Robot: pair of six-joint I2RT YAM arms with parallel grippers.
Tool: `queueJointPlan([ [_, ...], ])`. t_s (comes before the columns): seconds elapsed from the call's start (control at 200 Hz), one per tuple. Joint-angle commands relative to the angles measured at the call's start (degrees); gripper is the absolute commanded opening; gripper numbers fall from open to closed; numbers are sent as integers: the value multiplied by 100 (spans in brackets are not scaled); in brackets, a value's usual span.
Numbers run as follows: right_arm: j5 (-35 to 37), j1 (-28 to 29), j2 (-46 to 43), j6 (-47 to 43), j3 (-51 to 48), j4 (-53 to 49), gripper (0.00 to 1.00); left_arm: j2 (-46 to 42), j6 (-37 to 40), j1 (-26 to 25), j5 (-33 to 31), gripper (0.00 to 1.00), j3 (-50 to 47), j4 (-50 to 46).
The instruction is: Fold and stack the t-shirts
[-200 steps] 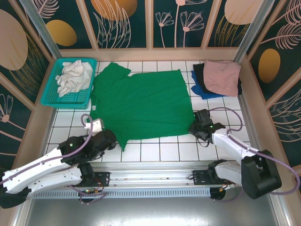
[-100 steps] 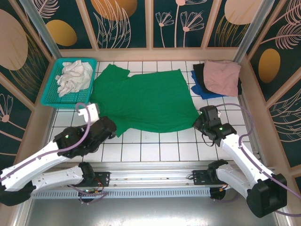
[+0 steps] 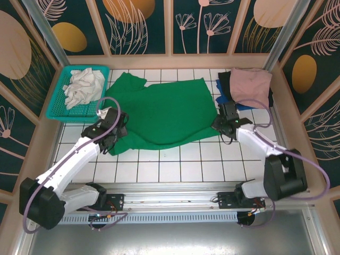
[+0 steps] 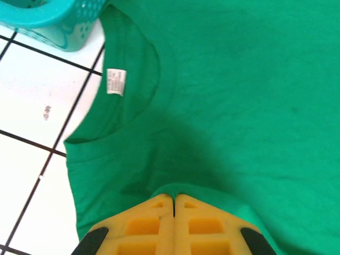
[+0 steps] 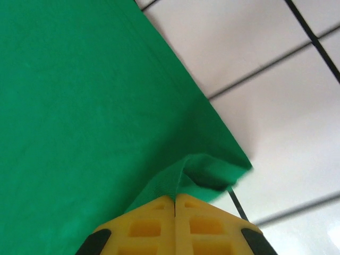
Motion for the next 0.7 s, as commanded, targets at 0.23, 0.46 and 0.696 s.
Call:
queueJointPlan([
  [0.23,-83,-324,1512,-835,1380,276,0,1659,912,743,450,0,865,510],
  [0.46,-357,-499,2078,-949,1646,455,0,2323,1114,1077,424,0,1392,516],
  [0.696,-437,-529,2410,-1013,1879,423,0,2843,1262,1174,336,0,1909,403],
])
